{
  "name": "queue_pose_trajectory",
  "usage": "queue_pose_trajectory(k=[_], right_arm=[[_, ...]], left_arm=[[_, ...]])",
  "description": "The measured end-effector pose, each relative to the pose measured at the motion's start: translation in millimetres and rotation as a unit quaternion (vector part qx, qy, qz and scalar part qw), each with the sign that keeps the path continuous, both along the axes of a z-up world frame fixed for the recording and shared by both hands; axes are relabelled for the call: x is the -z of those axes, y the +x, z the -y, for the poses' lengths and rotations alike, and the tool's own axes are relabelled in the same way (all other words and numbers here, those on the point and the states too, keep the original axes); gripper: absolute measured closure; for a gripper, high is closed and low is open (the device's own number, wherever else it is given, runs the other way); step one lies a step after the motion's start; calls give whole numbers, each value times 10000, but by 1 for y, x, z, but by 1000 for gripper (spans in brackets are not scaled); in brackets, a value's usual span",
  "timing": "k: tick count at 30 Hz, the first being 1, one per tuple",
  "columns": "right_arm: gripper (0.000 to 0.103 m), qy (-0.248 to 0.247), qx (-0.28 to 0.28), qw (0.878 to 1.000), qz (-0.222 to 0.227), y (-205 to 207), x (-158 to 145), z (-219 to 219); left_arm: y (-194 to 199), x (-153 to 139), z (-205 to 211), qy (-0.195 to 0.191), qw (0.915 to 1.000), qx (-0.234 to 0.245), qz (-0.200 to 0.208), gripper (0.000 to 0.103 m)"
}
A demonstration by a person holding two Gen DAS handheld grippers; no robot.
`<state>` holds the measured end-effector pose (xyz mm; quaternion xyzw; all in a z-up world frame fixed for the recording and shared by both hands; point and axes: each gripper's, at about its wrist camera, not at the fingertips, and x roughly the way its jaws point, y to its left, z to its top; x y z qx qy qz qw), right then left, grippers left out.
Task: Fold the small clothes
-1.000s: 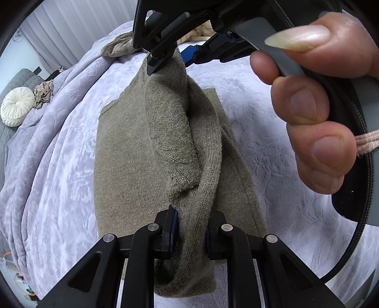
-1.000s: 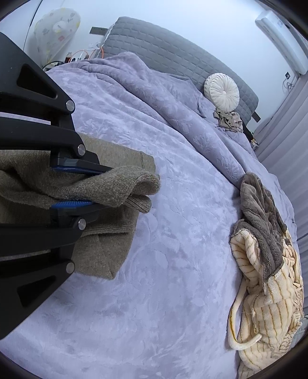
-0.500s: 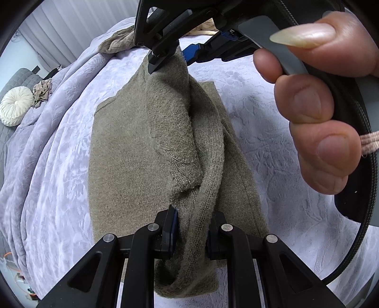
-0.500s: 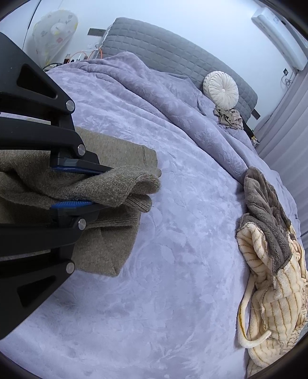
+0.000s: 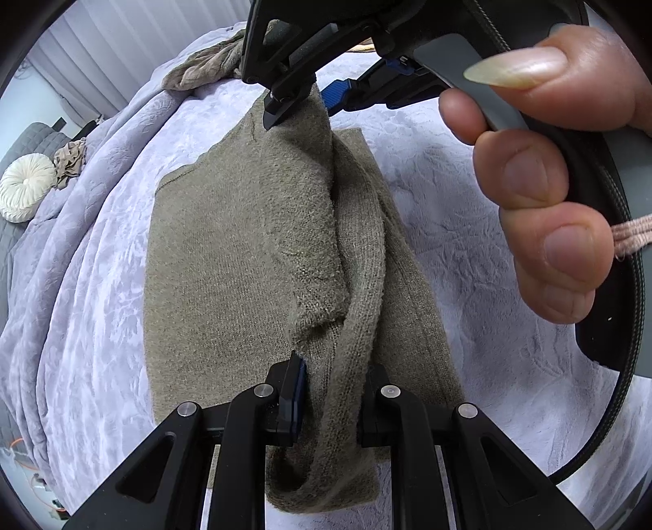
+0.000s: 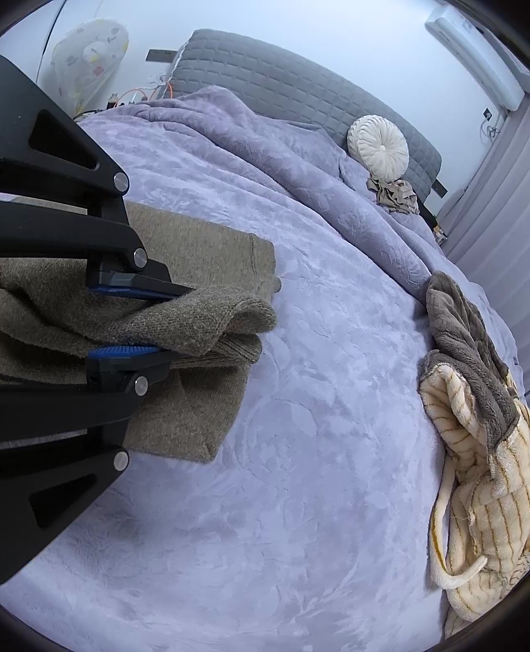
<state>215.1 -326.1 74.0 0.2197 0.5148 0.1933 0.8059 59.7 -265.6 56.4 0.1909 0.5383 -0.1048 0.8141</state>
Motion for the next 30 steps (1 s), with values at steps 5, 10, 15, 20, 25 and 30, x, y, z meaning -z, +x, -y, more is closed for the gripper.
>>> queue_pose_trajectory(k=[5, 10, 15, 20, 25, 30], right_arm=[[83, 12, 73, 10000, -48, -1, 9, 5], [83, 31, 150, 9998, -107, -3, 17, 11], [83, 40, 205, 9996, -187, -2, 27, 14], [83, 56, 250, 9993, -273, -1, 36, 18], [83, 75, 292, 9990, -338, 0, 44, 18], [83, 52, 322, 9987, -391, 0, 49, 18]], left_arm=[[-1, 4, 3, 59, 10000, 55, 0, 84], [-1, 7, 5, 113, 9999, 93, 1, 84], [-1, 10, 6, 150, 9998, 112, 11, 84], [-2, 14, 6, 176, 9997, 148, 39, 84], [-2, 17, 3, 148, 9998, 153, 59, 84], [-4, 20, 2, 164, 9996, 207, 117, 84]])
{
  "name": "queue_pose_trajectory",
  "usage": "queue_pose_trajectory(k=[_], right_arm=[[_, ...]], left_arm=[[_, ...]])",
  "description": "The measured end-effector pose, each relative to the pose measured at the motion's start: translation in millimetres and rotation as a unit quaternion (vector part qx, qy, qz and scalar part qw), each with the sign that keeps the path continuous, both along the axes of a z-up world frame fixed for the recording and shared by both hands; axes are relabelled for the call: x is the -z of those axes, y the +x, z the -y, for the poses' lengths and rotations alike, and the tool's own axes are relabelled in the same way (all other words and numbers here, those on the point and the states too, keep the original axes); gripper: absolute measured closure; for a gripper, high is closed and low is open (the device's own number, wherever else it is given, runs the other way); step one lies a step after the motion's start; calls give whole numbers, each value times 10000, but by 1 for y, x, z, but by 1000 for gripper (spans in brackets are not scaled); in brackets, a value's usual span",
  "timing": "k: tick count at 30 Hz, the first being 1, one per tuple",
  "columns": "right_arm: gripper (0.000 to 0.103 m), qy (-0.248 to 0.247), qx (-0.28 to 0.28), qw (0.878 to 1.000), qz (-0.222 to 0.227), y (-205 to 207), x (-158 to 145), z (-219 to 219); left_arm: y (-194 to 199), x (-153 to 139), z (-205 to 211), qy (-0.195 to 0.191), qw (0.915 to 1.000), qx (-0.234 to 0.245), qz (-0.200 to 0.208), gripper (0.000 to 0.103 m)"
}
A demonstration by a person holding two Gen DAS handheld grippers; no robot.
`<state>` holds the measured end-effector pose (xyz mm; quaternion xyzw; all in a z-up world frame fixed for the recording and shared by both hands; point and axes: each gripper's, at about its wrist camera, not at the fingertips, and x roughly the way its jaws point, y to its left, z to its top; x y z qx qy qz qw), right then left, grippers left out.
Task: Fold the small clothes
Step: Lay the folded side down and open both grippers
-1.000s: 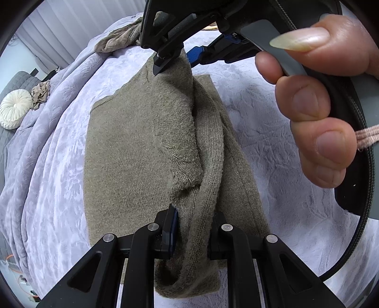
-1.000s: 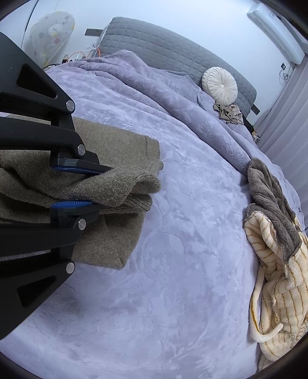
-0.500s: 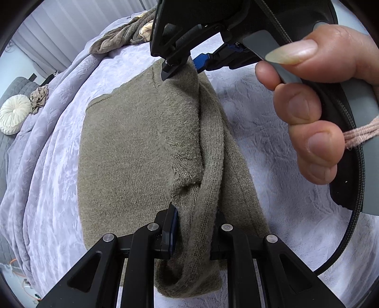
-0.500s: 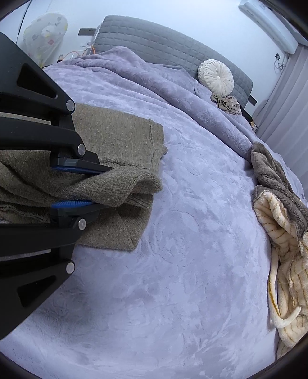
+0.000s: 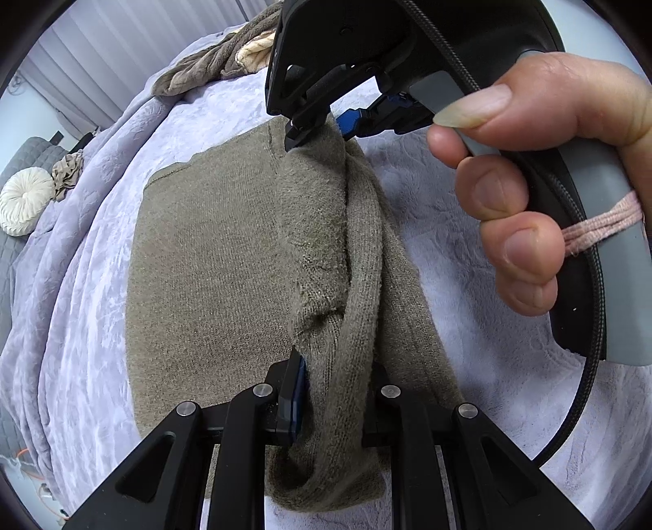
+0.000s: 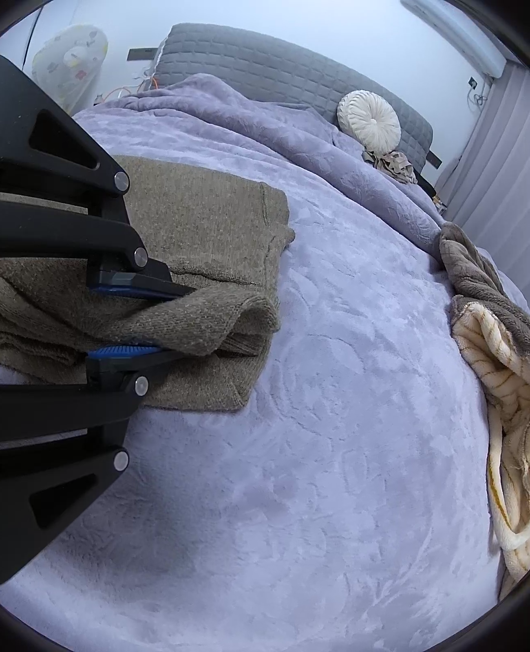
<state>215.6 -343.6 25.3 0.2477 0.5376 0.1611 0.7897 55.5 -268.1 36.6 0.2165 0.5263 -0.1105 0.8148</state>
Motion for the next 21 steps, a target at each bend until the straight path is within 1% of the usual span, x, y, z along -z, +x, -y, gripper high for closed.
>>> queue_pose_trajectory(k=[3, 4, 5, 6, 7, 8, 9, 10, 11, 12, 14, 16, 17, 19, 20, 21], right_arm=[[82, -61, 9, 10000, -6, 0, 1, -1], [81, -100, 14, 9999, -9, 0, 1, -2], [80, -136, 19, 9999, -21, 1, 1, -3], [78, -157, 6, 9999, -26, 1, 0, -5], [76, -190, -19, 9998, -22, 2, -1, -6], [72, -214, -32, 9998, -18, 2, -4, -7], [64, -187, -44, 9998, -17, 1, -7, -5], [55, -147, -40, 9999, 26, -1, -13, -3], [50, -149, -4, 9998, 103, -4, -19, -1], [42, -175, 62, 9996, 206, -8, -28, 3], [42, -90, 185, 9988, 449, -19, -48, 12], [42, -137, 189, 9972, 716, -32, -70, 15], [42, -171, 113, 9963, 831, -38, -80, 12], [42, -111, -292, 9949, 964, -52, -93, -2], [42, -79, -498, 9938, 995, -59, -95, -12], [42, -55, -627, 9929, 1008, -65, -96, -21]], left_arm=[[-3, 0, 0, -39, 10000, 39, 20, 83], [-4, 0, 0, -59, 10000, 61, 25, 80], [-6, -2, 0, -141, 9999, 98, -15, 67], [-6, -4, -1, -256, 9996, 132, -61, 62], [-7, -7, -4, -401, 9990, 136, -116, 54], [-7, -11, -6, -504, 9985, 122, -145, 49], [-8, -14, -9, -595, 9980, 120, -178, 45], [-9, -18, -14, -697, 9973, 111, -201, 32], [-11, -22, -19, -787, 9967, 103, -192, 24], [-15, -28, -26, -954, 9952, 127, -171, 23], [-24, -42, -42, -1397, 9894, 283, -289, 23], [-36, -57, -58, -1849, 9808, 524, -347, 23], [-41, -66, -70, -2092, 9754, 612, -327, 23], [-42, -77, -89, -2395, 9684, 624, -293, 23], [-38, -82, -102, -2543, 9653, 541, -241, 23], [-32, -83, -113, -2615, 9643, 383, -188, 23]])
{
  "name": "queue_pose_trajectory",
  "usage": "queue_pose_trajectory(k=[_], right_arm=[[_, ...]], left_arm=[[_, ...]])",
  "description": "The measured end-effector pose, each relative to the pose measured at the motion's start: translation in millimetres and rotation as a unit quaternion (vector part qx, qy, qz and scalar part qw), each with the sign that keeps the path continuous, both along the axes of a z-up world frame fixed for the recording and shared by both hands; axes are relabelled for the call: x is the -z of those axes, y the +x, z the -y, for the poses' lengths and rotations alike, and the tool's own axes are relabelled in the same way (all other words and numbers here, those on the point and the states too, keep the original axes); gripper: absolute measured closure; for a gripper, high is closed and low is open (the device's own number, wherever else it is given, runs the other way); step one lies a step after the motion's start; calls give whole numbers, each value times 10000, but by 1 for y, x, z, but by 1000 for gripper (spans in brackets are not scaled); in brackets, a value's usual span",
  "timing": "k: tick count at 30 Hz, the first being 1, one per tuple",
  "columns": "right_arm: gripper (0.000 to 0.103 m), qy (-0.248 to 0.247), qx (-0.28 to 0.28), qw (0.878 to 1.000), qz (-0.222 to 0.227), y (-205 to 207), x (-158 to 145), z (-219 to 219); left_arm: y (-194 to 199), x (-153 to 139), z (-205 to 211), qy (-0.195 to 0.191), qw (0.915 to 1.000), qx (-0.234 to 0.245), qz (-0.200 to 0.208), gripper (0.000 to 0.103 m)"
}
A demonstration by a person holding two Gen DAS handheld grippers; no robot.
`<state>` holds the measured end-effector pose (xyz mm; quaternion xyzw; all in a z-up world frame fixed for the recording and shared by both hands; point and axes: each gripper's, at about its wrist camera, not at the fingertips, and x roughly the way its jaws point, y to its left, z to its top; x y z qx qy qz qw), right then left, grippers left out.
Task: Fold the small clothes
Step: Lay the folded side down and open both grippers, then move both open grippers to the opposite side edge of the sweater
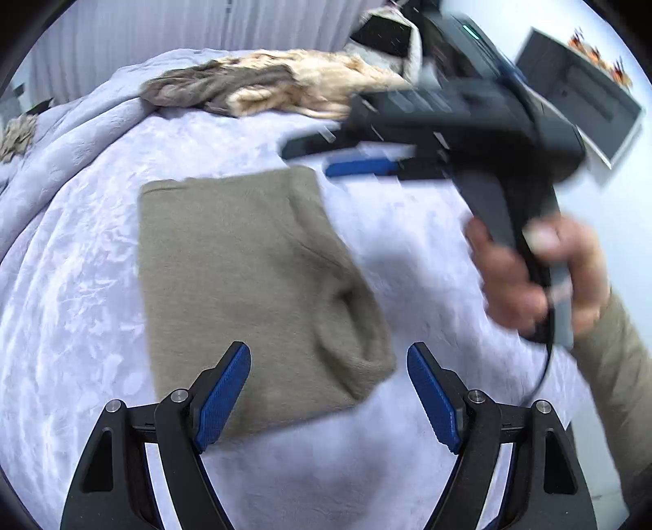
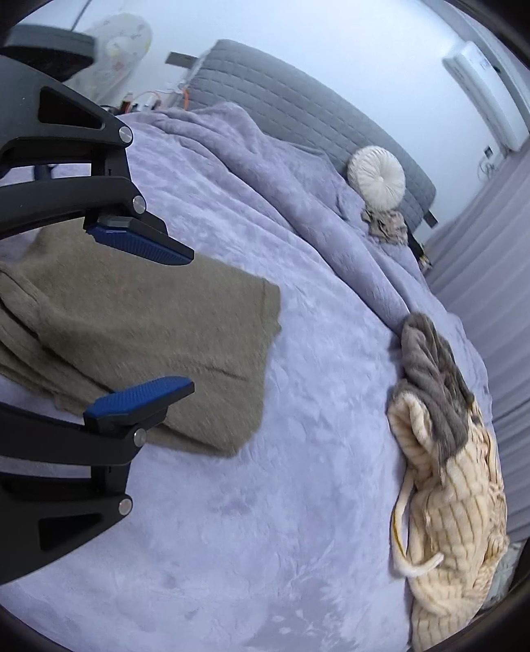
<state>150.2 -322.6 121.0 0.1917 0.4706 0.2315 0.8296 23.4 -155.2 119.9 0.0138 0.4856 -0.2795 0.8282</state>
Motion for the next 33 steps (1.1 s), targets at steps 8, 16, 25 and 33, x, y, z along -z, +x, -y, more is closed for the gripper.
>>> queue_pose_trajectory(k=[8, 16, 25, 33], right_arm=[[46, 40, -196, 9960, -873, -16, 71, -25], [48, 395, 467, 9952, -769, -45, 68, 7], [46, 213, -259, 9993, -137, -118, 31, -43], [47, -183, 246, 9975, -629, -133, 80, -30]], left_arm=[[49, 50, -34, 336, 9942, -855, -565, 23], [45, 80, -61, 312, 9884, -1115, -978, 23], [22, 64, -63, 673, 9887, -1213, -563, 23], [19, 81, -65, 852, 9879, -1150, -596, 23]])
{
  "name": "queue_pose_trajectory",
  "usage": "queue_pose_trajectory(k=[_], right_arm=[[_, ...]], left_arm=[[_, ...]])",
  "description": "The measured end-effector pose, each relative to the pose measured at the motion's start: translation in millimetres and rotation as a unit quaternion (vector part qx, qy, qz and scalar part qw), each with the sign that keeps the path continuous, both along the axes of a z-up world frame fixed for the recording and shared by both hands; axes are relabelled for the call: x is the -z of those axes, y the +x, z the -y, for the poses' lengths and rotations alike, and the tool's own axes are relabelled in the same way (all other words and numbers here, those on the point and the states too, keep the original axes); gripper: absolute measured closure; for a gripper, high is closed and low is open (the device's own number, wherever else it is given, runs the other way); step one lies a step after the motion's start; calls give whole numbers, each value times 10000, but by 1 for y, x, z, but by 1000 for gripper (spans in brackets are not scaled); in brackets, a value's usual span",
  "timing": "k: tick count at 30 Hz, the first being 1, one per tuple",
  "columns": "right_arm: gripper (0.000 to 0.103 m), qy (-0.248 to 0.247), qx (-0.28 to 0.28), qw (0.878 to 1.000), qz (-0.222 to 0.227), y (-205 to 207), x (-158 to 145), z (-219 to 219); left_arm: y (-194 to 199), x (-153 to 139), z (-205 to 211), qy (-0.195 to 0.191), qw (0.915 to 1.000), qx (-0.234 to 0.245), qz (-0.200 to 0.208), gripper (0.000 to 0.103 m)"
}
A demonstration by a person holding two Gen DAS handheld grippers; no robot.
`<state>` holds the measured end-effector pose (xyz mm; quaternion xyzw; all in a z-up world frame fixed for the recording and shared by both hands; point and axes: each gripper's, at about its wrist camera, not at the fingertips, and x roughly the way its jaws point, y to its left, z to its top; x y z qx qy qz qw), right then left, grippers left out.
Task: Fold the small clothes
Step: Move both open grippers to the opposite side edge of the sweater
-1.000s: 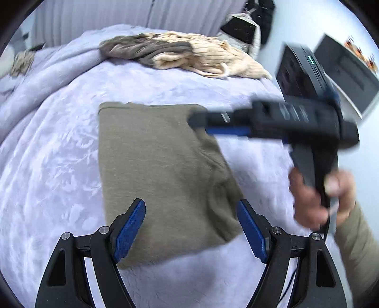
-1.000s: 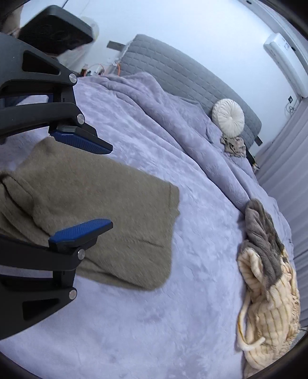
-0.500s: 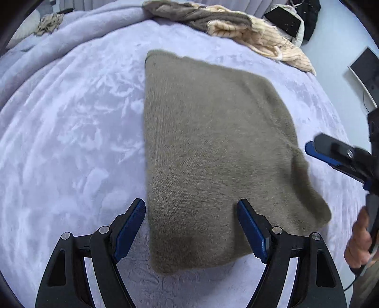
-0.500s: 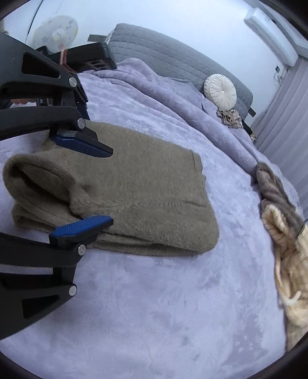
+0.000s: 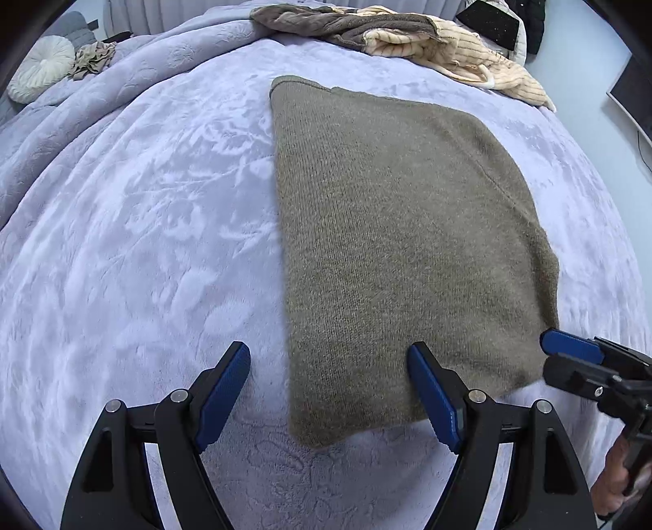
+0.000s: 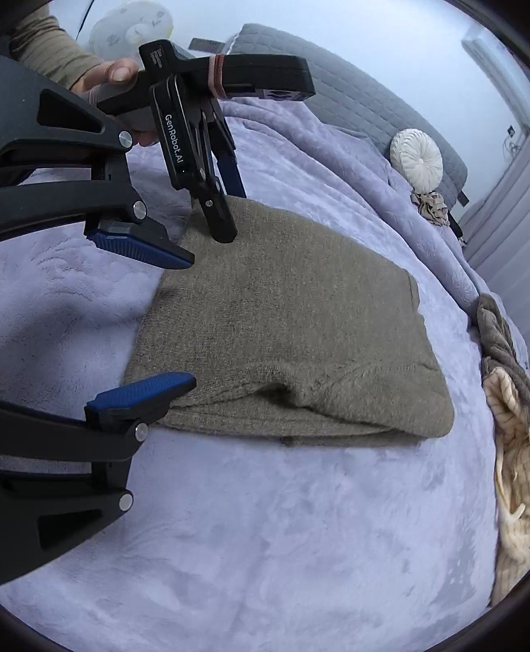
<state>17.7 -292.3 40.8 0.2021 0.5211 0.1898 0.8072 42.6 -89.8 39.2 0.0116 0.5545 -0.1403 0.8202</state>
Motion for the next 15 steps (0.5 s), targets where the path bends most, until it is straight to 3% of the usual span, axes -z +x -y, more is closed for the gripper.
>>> queue_pose_trajectory(k=[5, 10, 15], right_arm=[[46, -220, 51, 9996, 157, -6, -22, 3], [45, -434, 173, 9965, 696, -1, -61, 9], [45, -372, 31, 9971, 669, 49, -60, -1]], left_arm=[[1, -12, 0, -91, 9999, 75, 72, 23], [18, -34, 2, -356, 9989, 104, 269, 23], [67, -32, 6, -394, 9987, -315, 65, 23]])
